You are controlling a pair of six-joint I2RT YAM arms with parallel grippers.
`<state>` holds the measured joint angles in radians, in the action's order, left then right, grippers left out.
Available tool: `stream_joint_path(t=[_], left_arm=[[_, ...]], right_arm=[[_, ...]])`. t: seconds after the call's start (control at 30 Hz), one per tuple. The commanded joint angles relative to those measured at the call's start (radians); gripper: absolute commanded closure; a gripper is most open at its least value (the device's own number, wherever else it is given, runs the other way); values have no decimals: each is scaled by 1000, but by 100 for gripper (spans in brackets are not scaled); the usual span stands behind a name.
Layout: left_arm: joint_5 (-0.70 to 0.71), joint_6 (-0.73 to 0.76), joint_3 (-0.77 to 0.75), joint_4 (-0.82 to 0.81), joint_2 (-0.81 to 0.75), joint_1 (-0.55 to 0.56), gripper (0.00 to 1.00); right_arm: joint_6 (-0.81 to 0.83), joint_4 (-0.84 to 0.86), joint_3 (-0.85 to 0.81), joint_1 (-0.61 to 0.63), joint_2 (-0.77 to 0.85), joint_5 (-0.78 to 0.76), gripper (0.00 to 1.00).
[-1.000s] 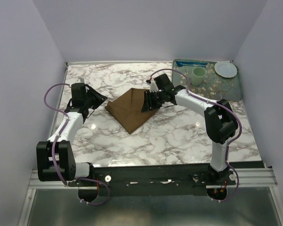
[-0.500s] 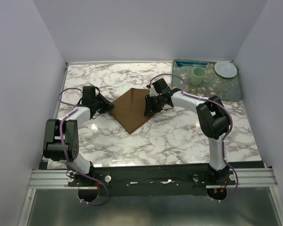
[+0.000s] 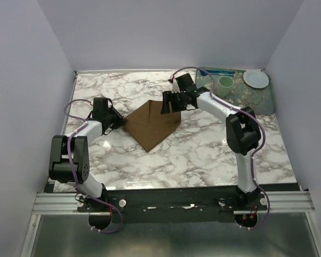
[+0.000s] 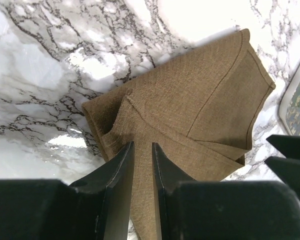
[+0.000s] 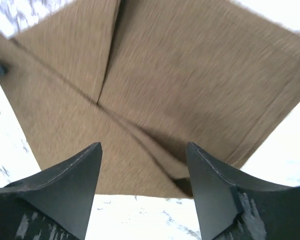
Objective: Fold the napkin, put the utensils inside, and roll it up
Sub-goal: Fold the napkin
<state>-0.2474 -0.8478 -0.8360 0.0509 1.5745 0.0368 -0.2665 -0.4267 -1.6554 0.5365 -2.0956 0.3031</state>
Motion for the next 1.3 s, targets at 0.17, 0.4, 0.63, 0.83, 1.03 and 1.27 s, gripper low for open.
stream_joint_path(t=[0.17,0.4,0.63,0.83,1.03,1.27], left_arm=[[16,10,-45,1,1,-5,69],[11,10,-52,3,15,-6,68],[36,21,-57,21,13,-6,65],[37,50,-84,44,-7,-5,64],[-21,52,-100,52,-41,2,59],[-70,13,-101,4,33,3,60]], right_arm=[[78,-199,-142,-40,-146,220,23],[82,-195,-86,-47,-126,307,30],[90,-185,8,-64,-75,284,35],[110,-192,-6,-73,-66,234,35],[81,-198,-81,-70,-98,304,34],[24,-135,-57,-67,-112,399,34]])
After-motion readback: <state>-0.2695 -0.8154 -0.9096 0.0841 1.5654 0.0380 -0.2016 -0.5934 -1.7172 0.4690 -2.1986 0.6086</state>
